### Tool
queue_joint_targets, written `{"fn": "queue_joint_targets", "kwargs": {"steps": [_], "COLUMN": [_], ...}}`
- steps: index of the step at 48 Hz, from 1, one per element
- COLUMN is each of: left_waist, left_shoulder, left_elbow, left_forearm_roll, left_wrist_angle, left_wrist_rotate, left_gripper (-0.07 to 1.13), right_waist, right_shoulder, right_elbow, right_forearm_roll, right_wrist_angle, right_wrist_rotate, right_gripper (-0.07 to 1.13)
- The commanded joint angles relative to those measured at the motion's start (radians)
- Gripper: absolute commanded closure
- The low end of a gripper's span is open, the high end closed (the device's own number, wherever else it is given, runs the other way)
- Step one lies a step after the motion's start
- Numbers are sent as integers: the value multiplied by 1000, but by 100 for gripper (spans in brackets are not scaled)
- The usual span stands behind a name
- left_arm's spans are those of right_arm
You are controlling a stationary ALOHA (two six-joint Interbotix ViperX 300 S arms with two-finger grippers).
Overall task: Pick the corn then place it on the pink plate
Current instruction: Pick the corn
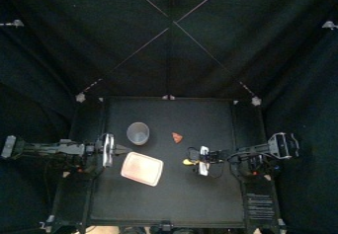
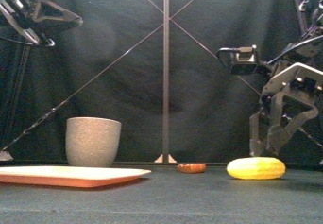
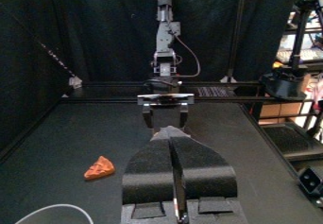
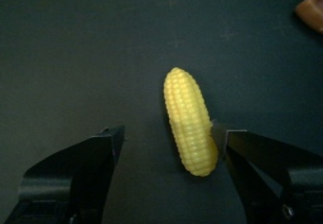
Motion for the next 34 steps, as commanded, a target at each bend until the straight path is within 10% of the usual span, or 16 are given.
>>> {"fn": "queue_joint_targets", "kwargs": {"steps": [1,20,34], "left_waist": [2,2,2], "left_shoulder": [-2,0,0], "left_elbow": [-15,-11,-11], "left_forearm_roll": [2,2,2], "left_wrist_angle": [5,25,26], "left_wrist_rotate": [2,2,2], "left_gripper": [109,108,109], "right_waist": [-8,-18,-18], "right_shoulder": [21,78,124], "right_elbow": [-28,-63,-95], "right_forearm_roll": [-9,-46,-49], "right_wrist_angle": [-14,-21,-21], "right_wrist_rotate": [-2,-2,0], "right_gripper": [1,7,52]}}
